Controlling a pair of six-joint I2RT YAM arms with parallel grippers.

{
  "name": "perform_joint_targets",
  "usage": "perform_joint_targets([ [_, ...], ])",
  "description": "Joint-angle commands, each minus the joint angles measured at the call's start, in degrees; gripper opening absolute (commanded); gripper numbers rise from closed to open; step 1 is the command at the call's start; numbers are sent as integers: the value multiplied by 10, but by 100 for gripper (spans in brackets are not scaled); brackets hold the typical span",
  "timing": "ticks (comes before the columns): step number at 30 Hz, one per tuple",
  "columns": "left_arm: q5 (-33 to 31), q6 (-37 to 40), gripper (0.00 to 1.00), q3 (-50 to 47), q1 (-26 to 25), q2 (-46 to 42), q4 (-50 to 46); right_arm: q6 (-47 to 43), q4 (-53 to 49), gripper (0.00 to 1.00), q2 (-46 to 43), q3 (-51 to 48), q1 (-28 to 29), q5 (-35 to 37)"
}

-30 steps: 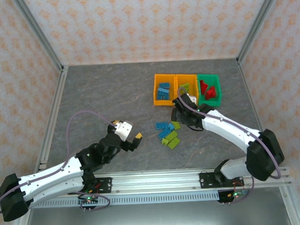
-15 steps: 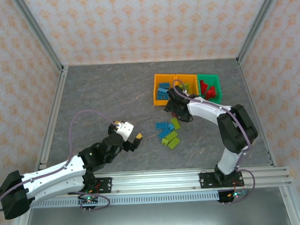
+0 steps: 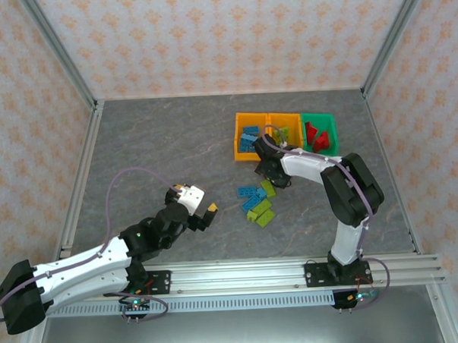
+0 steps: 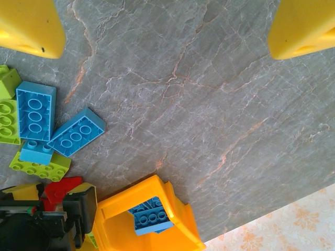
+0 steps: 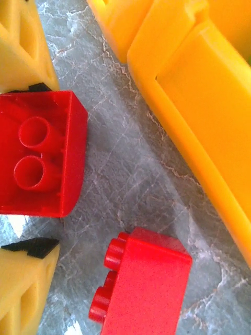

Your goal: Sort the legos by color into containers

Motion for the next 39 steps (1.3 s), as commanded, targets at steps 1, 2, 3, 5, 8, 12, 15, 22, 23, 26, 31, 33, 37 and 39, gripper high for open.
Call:
perform_joint_targets([
  [1,-17,-10,100,12,-1,-1,4,1,11,65,3,-21,-1,7],
  [2,-17,-9,100,12,-1,-2,4,0,11,62,-2,-26,-1,6],
  [3,-16,-9,100,12,-1,-2,4,0,13,59,-9,-32,-1,8],
  [5,-15,-9,100,12,-1,-2,4,-1,17,53,-31,-50,-1,14],
  [8,-14,-9,100,12,-1,-3,4,-3,22,47,-72,-80,-1,19],
  [12,-4,-7,100,10,-1,-5,7,-9,15,46,-146,-114,-1,26],
  [15,24,-2,100,6,-1,-10,15,-15,-3,45,-214,-130,-1,46],
  [22,28,-1,100,5,-1,-12,16,-74,-19,43,-329,-95,-95,95],
  [23,28,-1,100,6,-1,-12,16,-88,-11,43,-320,-80,-128,78],
  [26,25,-1,100,7,-1,-12,13,-127,-5,43,-244,-1,-212,19],
  [31,12,1,100,5,-1,-16,6,-157,-44,43,-83,148,-268,-23],
  [33,8,1,100,4,-1,-18,5,-156,-57,47,-45,187,-278,-27],
  [37,7,1,100,3,-1,-20,4,-154,-76,69,-30,218,-281,-6],
  [39,10,1,100,3,-1,-19,7,-156,-85,75,-46,213,-282,0],
])
